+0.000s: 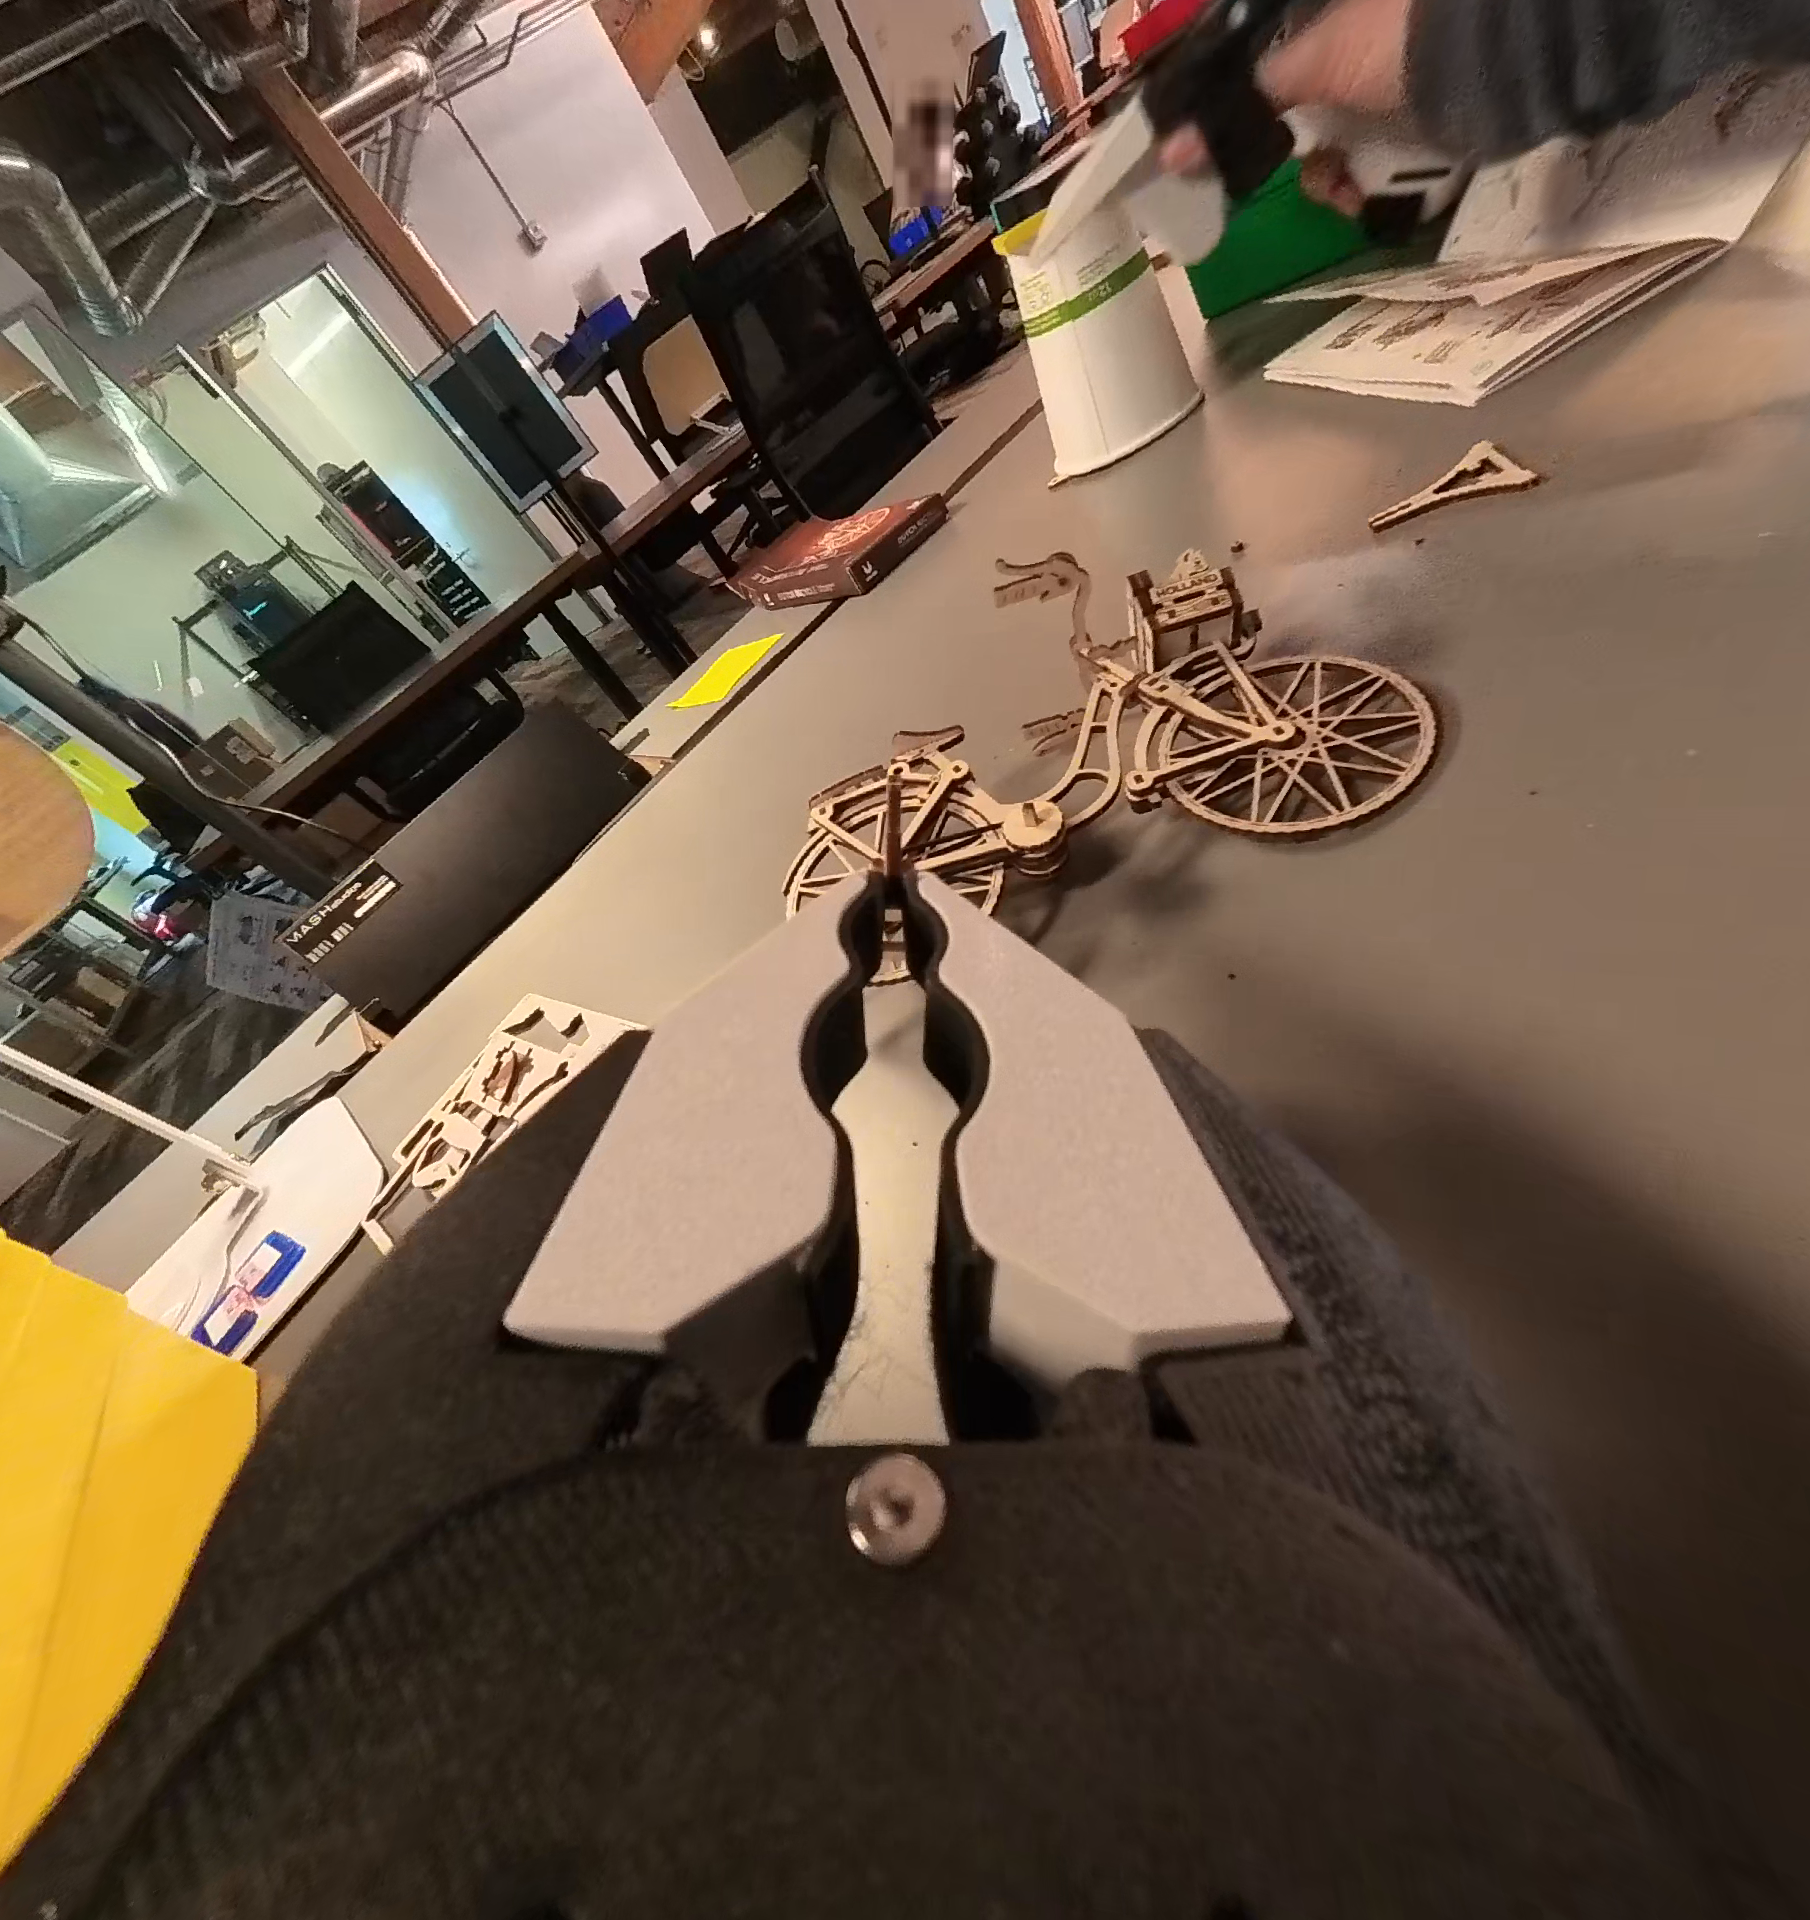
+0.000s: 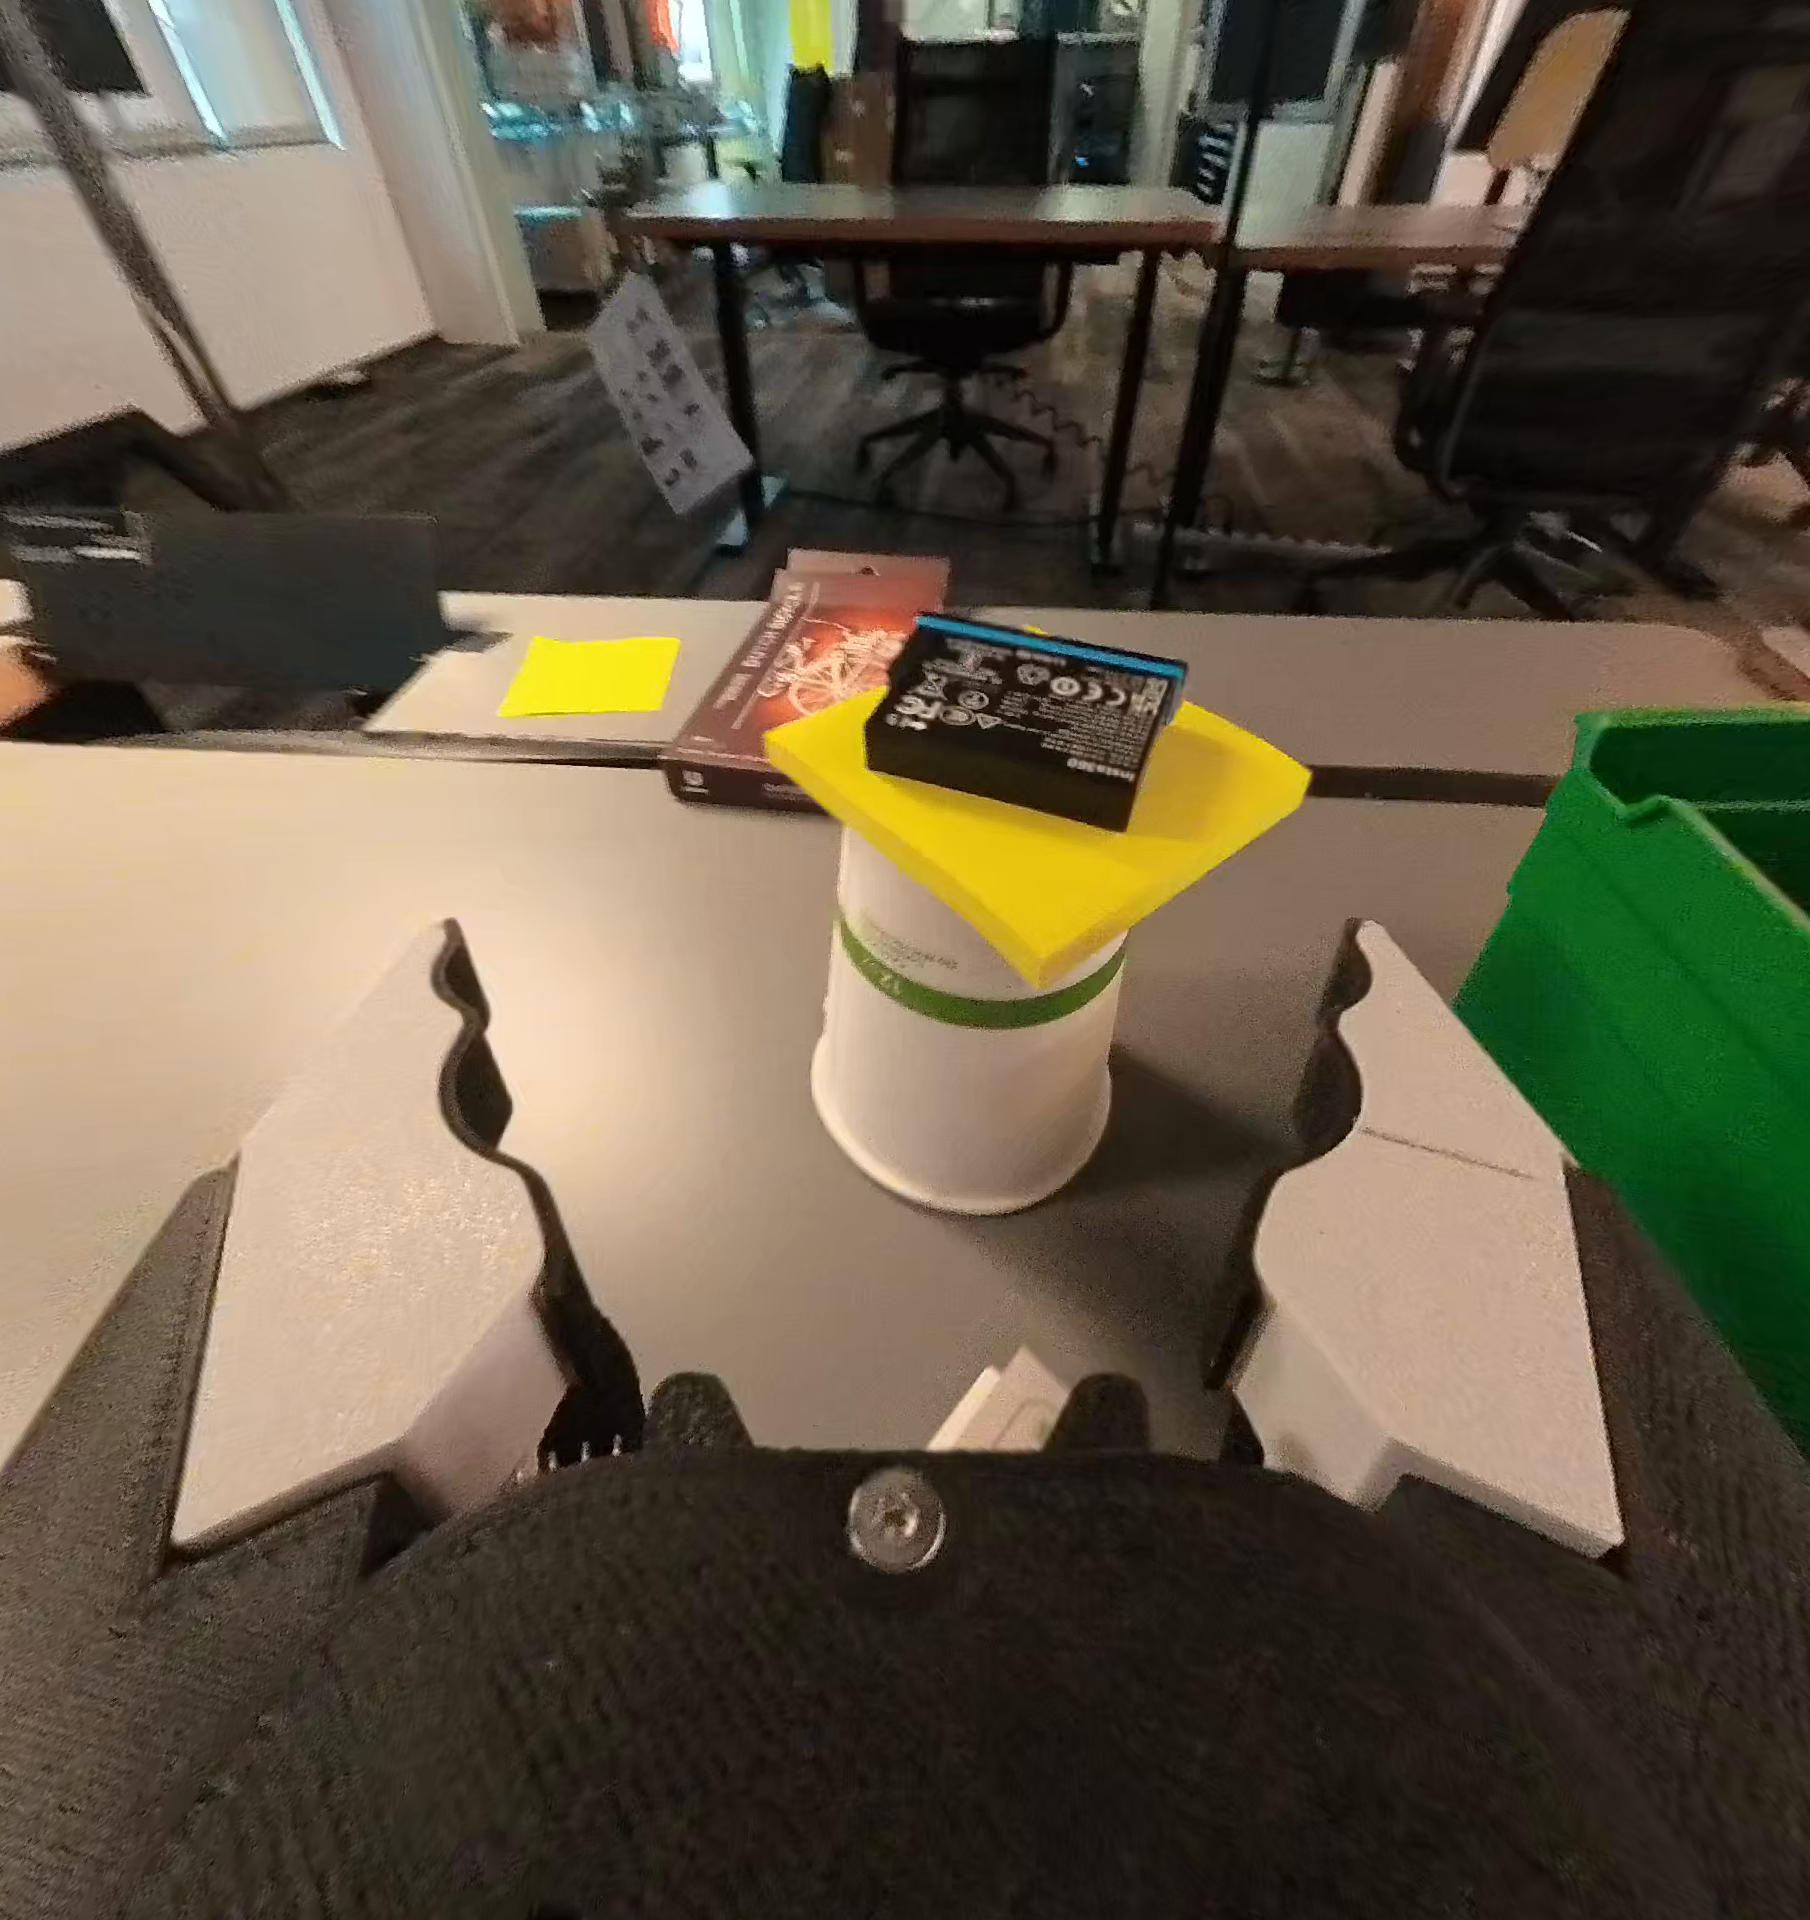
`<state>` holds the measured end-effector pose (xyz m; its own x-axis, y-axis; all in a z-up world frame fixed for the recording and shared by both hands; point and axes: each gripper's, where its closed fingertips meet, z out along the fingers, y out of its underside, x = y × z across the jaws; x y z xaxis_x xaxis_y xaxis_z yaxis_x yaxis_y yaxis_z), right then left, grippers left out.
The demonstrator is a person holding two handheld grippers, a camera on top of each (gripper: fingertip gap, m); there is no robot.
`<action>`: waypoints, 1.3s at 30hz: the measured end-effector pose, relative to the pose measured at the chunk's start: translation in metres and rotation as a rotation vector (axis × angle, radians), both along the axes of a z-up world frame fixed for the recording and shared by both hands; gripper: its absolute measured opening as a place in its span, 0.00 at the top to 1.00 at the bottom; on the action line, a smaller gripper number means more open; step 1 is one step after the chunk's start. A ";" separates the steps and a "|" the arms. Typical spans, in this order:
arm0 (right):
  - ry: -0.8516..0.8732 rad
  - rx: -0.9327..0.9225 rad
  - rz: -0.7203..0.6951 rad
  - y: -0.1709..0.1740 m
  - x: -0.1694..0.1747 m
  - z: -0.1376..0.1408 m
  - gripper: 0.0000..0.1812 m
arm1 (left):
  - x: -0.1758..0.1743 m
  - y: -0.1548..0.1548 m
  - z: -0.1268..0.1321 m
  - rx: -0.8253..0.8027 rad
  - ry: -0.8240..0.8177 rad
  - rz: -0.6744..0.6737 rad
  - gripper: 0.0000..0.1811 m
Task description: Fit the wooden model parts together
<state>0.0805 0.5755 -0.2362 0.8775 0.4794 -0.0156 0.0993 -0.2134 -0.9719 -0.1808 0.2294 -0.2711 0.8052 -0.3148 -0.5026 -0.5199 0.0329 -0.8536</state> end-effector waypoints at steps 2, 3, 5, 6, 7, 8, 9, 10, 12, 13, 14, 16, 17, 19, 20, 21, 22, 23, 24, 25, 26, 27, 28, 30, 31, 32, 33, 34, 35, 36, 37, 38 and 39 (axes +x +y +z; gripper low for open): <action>-0.029 -0.038 -0.007 0.015 -0.007 -0.016 0.16 | 0.000 0.000 0.000 -0.003 0.000 -0.002 0.99; -0.037 -0.078 0.004 0.020 -0.012 -0.026 0.16 | 0.001 0.000 -0.001 -0.005 0.001 -0.004 0.99; -0.054 -0.133 0.007 0.030 -0.018 -0.042 0.19 | 0.002 0.000 -0.002 -0.008 0.006 -0.008 0.99; -0.053 -0.143 0.002 0.034 -0.019 -0.046 0.23 | 0.002 0.000 -0.002 -0.009 0.008 -0.010 0.99; -0.046 -0.146 -0.009 0.038 -0.019 -0.048 0.28 | 0.002 0.000 -0.002 -0.010 0.009 -0.012 0.99; -0.034 -0.141 -0.018 0.041 -0.019 -0.048 0.34 | 0.003 0.000 -0.002 -0.012 0.010 -0.015 0.99; -0.020 -0.131 -0.026 0.043 -0.018 -0.047 0.37 | 0.003 0.001 -0.003 -0.014 0.012 -0.018 0.99; -0.009 -0.120 -0.032 0.045 -0.017 -0.046 0.41 | 0.004 0.001 -0.003 -0.015 0.013 -0.019 0.99; 0.005 -0.102 -0.017 0.045 -0.016 -0.045 0.57 | 0.004 0.001 -0.003 -0.017 0.014 -0.021 0.99; 0.012 -0.097 -0.005 0.045 -0.016 -0.045 0.57 | 0.004 0.001 -0.003 -0.017 0.014 -0.023 0.99; 0.010 -0.093 0.002 0.044 -0.016 -0.045 0.57 | 0.005 0.001 -0.003 -0.018 0.013 -0.026 0.99; 0.002 -0.090 0.021 0.042 -0.018 -0.045 0.58 | 0.005 0.001 -0.003 -0.019 0.010 -0.031 0.99; -0.001 -0.094 0.031 0.041 -0.018 -0.045 0.58 | 0.006 0.001 -0.003 -0.020 0.009 -0.033 0.99; -0.002 -0.099 0.050 0.040 -0.019 -0.044 0.58 | 0.006 0.001 -0.003 -0.023 0.010 -0.035 0.99; -0.005 -0.098 0.056 0.039 -0.019 -0.044 0.58 | 0.006 0.001 -0.004 -0.023 0.011 -0.036 0.99; -0.010 -0.094 0.057 0.039 -0.019 -0.044 0.59 | 0.006 0.001 -0.004 -0.022 0.013 -0.037 0.99; -0.014 -0.089 0.059 0.039 -0.019 -0.043 0.59 | 0.007 0.001 -0.004 -0.022 0.013 -0.038 0.99; -0.014 -0.084 0.065 0.039 -0.020 -0.042 0.59 | 0.007 0.001 -0.004 -0.023 0.013 -0.038 0.99; -0.010 -0.078 0.071 0.039 -0.021 -0.040 0.59 | 0.007 0.001 -0.004 -0.023 0.013 -0.038 0.99; -0.006 -0.070 0.074 0.039 -0.022 -0.037 0.59 | 0.006 0.001 -0.004 -0.024 0.012 -0.038 0.99; -0.002 -0.062 0.078 0.039 -0.023 -0.034 0.59 | 0.006 0.001 -0.004 -0.024 0.012 -0.039 0.99; 0.002 -0.055 0.083 0.039 -0.023 -0.031 0.59 | 0.006 0.002 -0.004 -0.025 0.012 -0.039 0.99; 0.004 -0.049 0.087 0.039 -0.024 -0.027 0.59 | 0.007 0.002 -0.004 -0.026 0.013 -0.040 0.99; -0.002 -0.030 0.085 0.043 -0.024 -0.020 0.59 | 0.007 0.002 -0.004 -0.025 0.017 -0.043 0.99; -0.005 -0.018 0.077 0.046 -0.022 -0.015 0.59 | 0.007 0.002 -0.004 -0.026 0.019 -0.043 0.99; -0.005 -0.010 0.069 0.051 -0.020 -0.012 0.59 | 0.008 0.002 -0.005 -0.027 0.021 -0.044 0.99; -0.001 -0.007 0.060 0.057 -0.018 -0.009 0.59 | 0.008 0.001 -0.005 -0.027 0.023 -0.045 0.99; 0.002 -0.008 0.049 0.064 -0.016 -0.007 0.59 | 0.008 0.002 -0.005 -0.026 0.024 -0.047 0.99; 0.005 -0.012 0.038 0.071 -0.014 -0.007 0.59 | 0.008 0.001 -0.005 -0.027 0.025 -0.047 0.99; 0.010 -0.017 0.029 0.078 -0.012 -0.008 0.59 | 0.008 0.002 -0.005 -0.027 0.025 -0.047 0.99; 0.015 -0.026 0.023 0.085 -0.011 -0.010 0.59 | 0.008 0.002 -0.005 -0.028 0.024 -0.047 0.99; 0.019 -0.034 0.019 0.092 -0.010 -0.013 0.59 | 0.008 0.002 -0.005 -0.028 0.023 -0.047 0.99; 0.019 -0.039 0.018 0.098 -0.011 -0.016 0.59 | 0.008 0.002 -0.005 -0.028 0.022 -0.046 0.99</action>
<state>0.0696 0.6733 -0.2519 0.8681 0.4938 -0.0513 0.0849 -0.2494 -0.9647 -0.1730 0.2312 -0.2760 0.7781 -0.3658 -0.5106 -0.5374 0.0332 -0.8427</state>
